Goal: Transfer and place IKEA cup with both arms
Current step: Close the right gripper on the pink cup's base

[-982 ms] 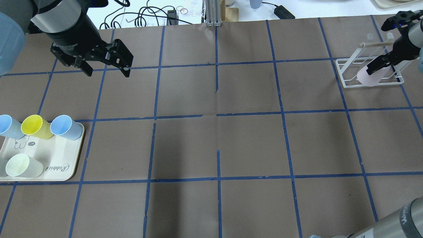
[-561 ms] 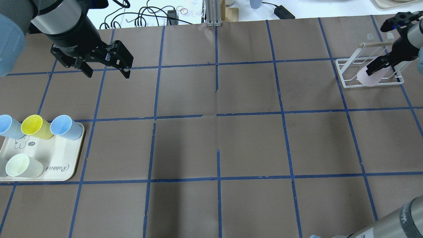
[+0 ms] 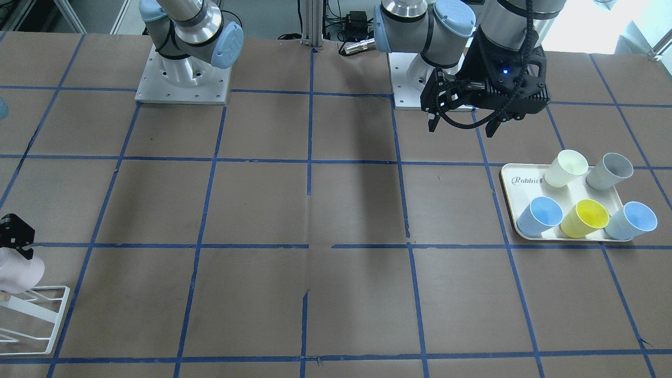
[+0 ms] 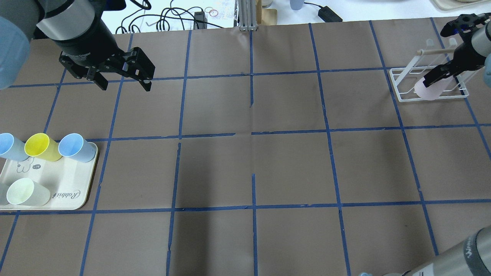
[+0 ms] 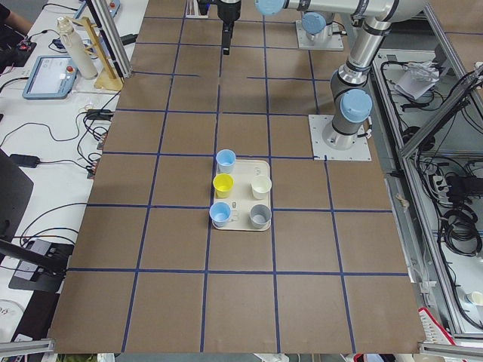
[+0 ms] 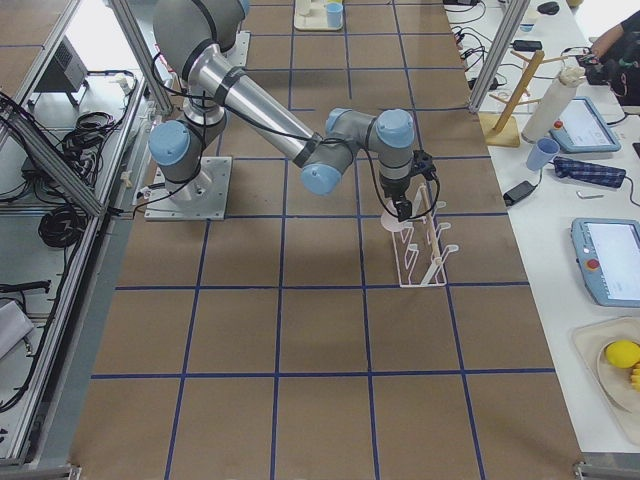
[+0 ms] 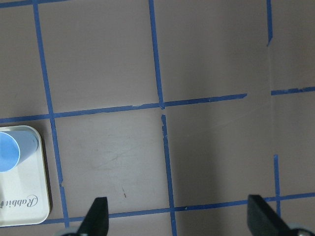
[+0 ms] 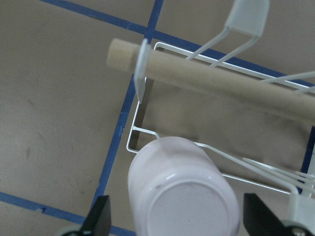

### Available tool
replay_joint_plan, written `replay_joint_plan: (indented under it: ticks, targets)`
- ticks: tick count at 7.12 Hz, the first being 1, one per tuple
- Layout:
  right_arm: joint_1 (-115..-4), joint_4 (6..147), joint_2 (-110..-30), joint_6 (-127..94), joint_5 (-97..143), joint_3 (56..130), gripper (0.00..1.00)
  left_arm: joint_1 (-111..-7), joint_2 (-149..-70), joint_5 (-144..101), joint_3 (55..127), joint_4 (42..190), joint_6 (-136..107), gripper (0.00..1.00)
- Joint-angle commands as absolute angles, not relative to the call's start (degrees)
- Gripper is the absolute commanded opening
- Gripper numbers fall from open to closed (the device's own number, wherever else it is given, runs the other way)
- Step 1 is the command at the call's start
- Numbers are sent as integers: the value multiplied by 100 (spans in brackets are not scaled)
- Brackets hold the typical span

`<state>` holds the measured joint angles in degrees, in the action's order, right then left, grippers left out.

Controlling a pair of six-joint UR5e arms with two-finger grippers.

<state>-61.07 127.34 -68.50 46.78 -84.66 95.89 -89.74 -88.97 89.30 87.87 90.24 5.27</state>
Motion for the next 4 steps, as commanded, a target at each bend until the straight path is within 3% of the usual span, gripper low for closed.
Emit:
replay_joint_plan:
  ticks: [1, 4]
  targets:
    - [-6108, 12753, -6794, 4676, -8464, 9589, 90, -8974, -8895, 8930, 8806, 9018, 527, 100]
    - [-6108, 12727, -6820, 4676, -8508, 9589, 84, -8974, -8921, 8930, 8763, 9009, 527, 100]
